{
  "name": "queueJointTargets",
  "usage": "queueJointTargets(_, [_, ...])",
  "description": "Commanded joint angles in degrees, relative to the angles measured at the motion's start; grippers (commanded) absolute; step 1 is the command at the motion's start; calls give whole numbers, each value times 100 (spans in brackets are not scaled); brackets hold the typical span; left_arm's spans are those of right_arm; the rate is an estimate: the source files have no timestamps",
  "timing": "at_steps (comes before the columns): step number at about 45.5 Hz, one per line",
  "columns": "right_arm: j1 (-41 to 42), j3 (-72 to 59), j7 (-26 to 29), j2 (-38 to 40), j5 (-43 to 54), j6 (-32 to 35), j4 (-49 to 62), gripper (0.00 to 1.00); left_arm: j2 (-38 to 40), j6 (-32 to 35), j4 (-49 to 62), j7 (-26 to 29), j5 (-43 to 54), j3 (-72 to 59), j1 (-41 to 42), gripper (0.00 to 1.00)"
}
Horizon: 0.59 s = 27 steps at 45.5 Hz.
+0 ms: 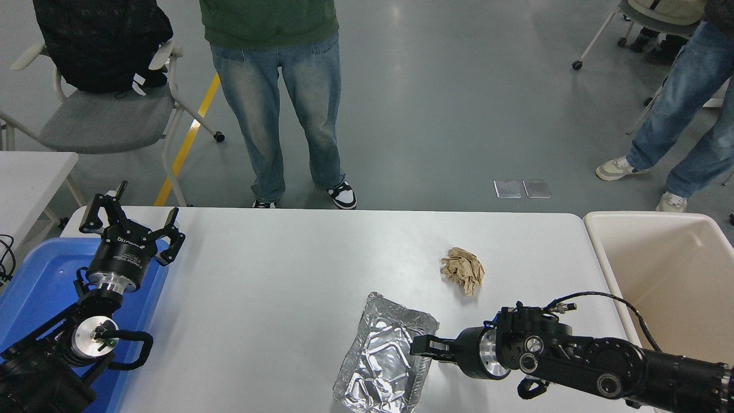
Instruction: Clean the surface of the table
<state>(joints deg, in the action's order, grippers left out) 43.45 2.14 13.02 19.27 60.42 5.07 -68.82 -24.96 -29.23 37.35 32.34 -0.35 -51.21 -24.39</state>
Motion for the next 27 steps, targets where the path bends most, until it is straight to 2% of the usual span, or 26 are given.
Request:
queueJointTargets(1, [32,-64,26,-2,57,2,-18,43,0,5,0,0,0,-3,4,99])
queueJointTargets(3, [32,-65,26,-2,48,2,-9,27,0,5,0,0,0,-3,4,99])
queueJointTargets(5, [49,-65,-27,-2,-4,37,0,6,0,5,0,0,0,-3,4,99])
queueJointTargets(6, [58,-65,-36,-2,-13,72,0,0,0,5,0,0,0,6,-5,99])
queueJointTargets(27, [339,-64,-159,349,-31,292,-334,0,0,-4,0,0,0,-3,4,99])
